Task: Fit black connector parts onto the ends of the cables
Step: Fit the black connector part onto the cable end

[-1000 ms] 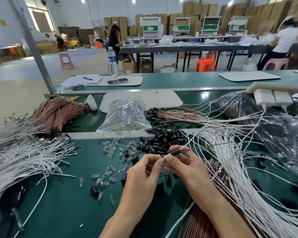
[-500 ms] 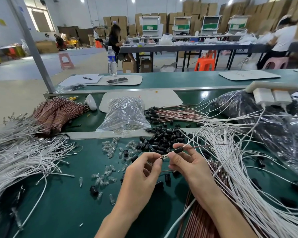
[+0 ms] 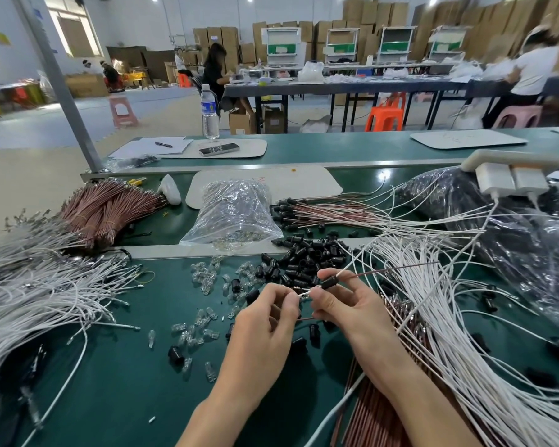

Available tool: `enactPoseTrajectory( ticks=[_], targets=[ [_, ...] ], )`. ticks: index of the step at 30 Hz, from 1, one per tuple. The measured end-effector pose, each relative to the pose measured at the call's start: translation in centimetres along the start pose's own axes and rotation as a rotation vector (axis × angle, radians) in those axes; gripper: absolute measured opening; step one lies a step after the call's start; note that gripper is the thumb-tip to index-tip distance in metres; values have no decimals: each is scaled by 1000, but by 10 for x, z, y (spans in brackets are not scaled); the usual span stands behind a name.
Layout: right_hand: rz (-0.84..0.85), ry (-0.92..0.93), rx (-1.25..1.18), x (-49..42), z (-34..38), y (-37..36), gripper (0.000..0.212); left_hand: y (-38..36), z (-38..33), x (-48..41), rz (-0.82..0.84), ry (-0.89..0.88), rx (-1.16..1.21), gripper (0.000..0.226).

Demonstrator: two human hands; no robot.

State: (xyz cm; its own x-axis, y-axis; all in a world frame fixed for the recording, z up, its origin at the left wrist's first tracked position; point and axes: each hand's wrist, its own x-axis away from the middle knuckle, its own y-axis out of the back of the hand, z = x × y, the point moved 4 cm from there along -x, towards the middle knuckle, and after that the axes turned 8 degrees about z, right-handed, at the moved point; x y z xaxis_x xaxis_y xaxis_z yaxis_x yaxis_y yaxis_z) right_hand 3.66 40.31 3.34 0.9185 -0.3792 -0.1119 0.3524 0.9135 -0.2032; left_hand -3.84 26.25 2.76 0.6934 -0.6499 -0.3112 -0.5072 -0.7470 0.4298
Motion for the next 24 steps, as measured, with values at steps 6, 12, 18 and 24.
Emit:
enactPoseTrajectory(
  ticks=[6, 12, 18, 24],
  targets=[
    [-4, 7, 59, 1, 1, -2, 21, 0, -1, 0, 10, 10, 15, 24],
    [-10, 41, 145, 1, 3, -4, 22, -1, -3, 3, 13, 24, 29, 21],
    [-10, -5, 94, 2, 1, -2, 29, -3, -6, 3, 11, -5, -94, 19],
    [98, -60, 81, 3, -3, -12, 22, -3, -11, 3, 9, 17, -122, 18]
  ],
)
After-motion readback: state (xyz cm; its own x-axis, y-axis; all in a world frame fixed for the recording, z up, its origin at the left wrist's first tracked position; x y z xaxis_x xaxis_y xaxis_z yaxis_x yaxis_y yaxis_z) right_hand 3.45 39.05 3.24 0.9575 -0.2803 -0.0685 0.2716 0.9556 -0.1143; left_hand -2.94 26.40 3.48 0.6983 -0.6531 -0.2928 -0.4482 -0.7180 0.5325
